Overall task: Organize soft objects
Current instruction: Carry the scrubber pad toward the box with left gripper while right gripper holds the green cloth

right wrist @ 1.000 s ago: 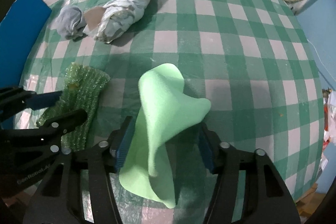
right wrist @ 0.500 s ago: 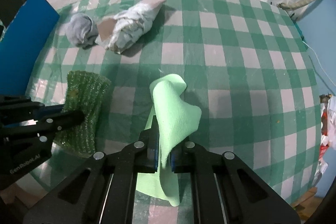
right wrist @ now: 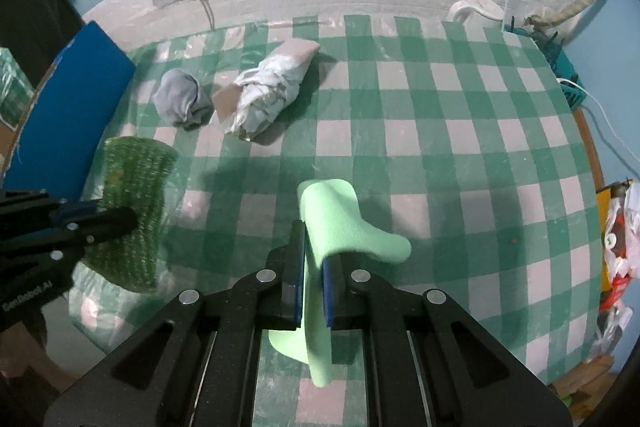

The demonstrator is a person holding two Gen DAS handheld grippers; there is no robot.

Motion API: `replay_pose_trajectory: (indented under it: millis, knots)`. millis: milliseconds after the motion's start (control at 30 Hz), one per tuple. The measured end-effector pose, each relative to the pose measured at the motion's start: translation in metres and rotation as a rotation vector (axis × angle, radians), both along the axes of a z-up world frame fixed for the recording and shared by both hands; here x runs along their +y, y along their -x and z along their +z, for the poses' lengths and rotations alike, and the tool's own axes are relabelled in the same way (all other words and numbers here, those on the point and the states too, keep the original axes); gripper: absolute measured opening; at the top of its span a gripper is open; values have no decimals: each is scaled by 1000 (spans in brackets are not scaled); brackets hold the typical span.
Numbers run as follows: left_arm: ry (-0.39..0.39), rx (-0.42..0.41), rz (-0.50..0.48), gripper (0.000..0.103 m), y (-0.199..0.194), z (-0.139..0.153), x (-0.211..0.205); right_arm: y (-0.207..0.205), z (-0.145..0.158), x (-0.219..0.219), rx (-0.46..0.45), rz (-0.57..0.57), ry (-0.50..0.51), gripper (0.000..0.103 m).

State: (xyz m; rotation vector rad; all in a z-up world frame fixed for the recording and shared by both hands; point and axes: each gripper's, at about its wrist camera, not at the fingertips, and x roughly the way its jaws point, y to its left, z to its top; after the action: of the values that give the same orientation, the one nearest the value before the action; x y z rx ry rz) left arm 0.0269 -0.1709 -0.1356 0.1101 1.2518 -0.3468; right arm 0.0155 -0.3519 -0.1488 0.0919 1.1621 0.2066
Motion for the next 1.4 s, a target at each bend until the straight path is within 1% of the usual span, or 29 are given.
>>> replay_pose_trajectory:
  millis: [67, 267, 500, 733, 767, 833, 867, 900, 933, 967, 1100, 1200, 1400]
  knots:
    - [9, -3, 11, 10, -1, 4, 4, -1, 0, -5, -5, -14, -12, 7]
    - [16, -36, 37, 10, -2, 21, 18, -3, 5, -12, -23, -40, 0, 7]
    - [28, -65, 80, 10, -4, 38, 42, -1, 30, 1, -76, -21, 10, 7]
    - [33, -84, 114, 10, 0, 50, 64, 2, 58, 16, -125, 5, 17, 7]
    - [36, -84, 117, 10, 1, 50, 66, 2, 60, 17, -126, 6, 19, 7]
    - [41, -84, 121, 10, 2, 51, 70, 0, 57, 16, -99, 0, 13, 7]
    - [42, -85, 122, 10, 2, 51, 72, -3, 52, 14, -70, -9, 15, 15]
    - [42, -85, 123, 10, 3, 51, 72, -5, 47, 11, -57, -26, 16, 43]
    - [44, -84, 124, 10, 3, 51, 74, -6, 41, 6, -57, -45, 22, 59]
    - [46, -83, 126, 10, 3, 50, 75, -7, 36, 4, -57, -55, 40, 65]
    - [47, -78, 128, 10, 0, 49, 76, -17, 8, -4, -23, -56, 122, 65]
    - [51, -73, 125, 10, -2, 47, 74, -22, -5, -8, -9, -54, 126, 65]
    - [50, -54, 113, 10, -4, 40, 71, -28, -22, -3, 5, -30, 146, 65]
